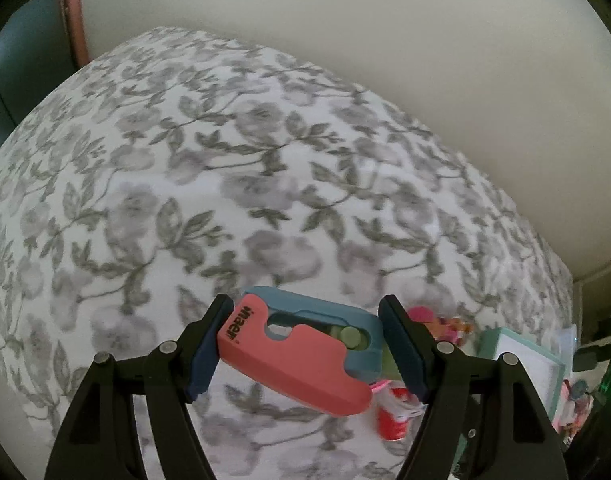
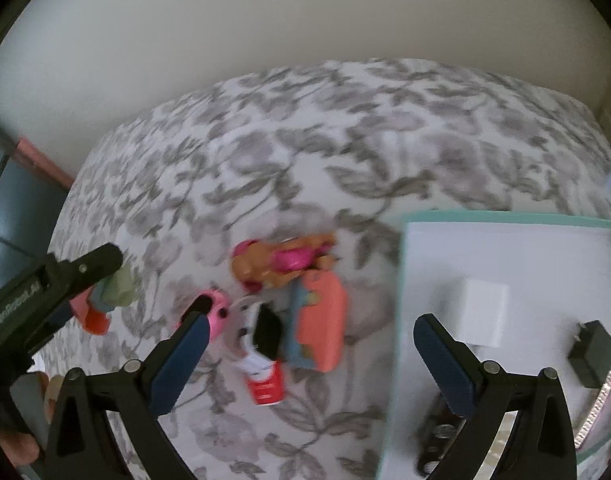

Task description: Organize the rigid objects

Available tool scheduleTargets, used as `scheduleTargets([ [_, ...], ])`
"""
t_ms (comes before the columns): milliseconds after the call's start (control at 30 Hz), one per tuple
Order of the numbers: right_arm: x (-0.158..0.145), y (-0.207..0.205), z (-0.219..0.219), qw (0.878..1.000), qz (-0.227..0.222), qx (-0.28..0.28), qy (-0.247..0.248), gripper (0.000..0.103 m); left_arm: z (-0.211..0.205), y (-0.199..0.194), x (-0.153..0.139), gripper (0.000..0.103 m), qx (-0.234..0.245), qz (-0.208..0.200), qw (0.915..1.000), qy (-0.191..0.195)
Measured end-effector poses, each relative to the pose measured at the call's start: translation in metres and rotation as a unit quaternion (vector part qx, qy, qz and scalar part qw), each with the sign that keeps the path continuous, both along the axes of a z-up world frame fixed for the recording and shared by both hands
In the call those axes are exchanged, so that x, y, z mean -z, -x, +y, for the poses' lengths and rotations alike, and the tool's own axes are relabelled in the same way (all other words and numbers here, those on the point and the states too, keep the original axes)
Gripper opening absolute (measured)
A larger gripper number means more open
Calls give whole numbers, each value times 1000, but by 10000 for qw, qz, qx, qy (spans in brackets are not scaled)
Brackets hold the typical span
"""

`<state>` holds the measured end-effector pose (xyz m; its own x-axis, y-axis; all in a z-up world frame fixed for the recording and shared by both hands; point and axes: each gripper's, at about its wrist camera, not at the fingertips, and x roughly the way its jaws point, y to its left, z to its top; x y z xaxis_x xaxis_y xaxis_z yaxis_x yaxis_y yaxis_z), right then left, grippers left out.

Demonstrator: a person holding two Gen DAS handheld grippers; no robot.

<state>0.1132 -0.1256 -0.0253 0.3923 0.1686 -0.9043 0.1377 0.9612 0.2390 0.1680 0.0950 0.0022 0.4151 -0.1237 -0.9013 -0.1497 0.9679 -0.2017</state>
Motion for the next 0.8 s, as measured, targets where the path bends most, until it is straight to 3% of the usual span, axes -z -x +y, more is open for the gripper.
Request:
scheduleTargets([
  [133,6,-2,24,9996,14,-289,-7,103,13,2,5,76,-131,63,9999,46],
  [333,15,-3,39,9985,177,-513,26,88,21,2,7,76,-194,62,9997,128],
  [400,17,-3,41,9980,225,-585,62,87,21,1,9,76,-173,90,9997,175],
  [800,32,0,73,9872,376,-1257,905,73,16,-1,29,76,-152,370,9989,233],
])
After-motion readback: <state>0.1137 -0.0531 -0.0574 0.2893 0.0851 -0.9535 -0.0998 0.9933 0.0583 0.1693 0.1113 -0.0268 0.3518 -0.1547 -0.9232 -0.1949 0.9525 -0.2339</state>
